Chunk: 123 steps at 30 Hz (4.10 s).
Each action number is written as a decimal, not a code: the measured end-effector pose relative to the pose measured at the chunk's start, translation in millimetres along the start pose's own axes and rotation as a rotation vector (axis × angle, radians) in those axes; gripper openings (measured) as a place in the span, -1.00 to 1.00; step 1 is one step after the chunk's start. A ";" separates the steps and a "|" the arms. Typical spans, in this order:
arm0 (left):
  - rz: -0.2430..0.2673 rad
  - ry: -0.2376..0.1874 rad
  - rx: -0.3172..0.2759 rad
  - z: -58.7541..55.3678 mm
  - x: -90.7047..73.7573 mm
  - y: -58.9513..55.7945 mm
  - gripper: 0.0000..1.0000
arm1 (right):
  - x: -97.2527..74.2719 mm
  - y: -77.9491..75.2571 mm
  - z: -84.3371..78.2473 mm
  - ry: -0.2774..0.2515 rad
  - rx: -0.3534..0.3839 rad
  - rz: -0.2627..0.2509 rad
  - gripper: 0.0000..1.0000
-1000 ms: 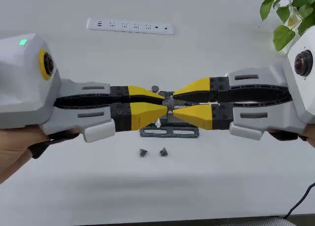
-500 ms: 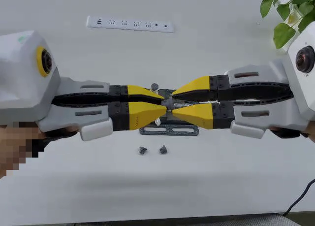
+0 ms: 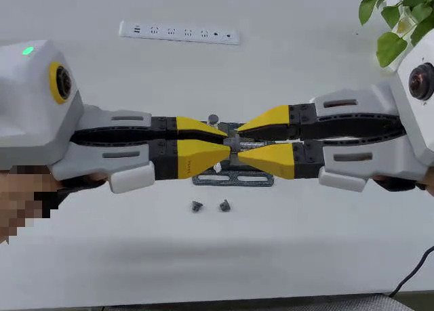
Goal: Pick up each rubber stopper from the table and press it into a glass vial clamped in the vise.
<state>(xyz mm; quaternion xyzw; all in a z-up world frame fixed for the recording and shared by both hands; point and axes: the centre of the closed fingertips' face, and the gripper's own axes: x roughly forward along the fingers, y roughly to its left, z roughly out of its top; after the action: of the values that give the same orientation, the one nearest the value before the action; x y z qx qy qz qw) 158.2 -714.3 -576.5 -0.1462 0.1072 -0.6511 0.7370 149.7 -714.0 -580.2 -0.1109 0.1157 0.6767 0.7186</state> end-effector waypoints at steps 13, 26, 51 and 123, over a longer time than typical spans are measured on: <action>-0.017 -0.013 -0.009 2.8 -0.1 -3.4 -0.94 | 1.1 3.6 5.5 -0.020 0.011 0.010 -0.87; 0.009 0.000 0.006 -1.8 0.7 2.1 -0.92 | 4.7 1.0 1.0 0.012 0.007 -0.006 -0.88; 0.106 0.106 0.059 -36.5 -14.8 21.8 -0.53 | 5.8 -31.7 -21.7 0.147 0.036 -0.066 -0.88; 0.270 0.308 0.190 -128.6 -50.5 78.6 0.82 | 71.3 -151.1 -187.6 0.974 0.212 -0.133 -0.88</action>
<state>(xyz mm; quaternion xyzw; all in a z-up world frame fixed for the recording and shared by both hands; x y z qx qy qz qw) 179.8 -665.4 -726.2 0.0406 0.1751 -0.5683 0.8029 301.6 -714.7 -780.3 -0.3474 0.4986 0.4837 0.6299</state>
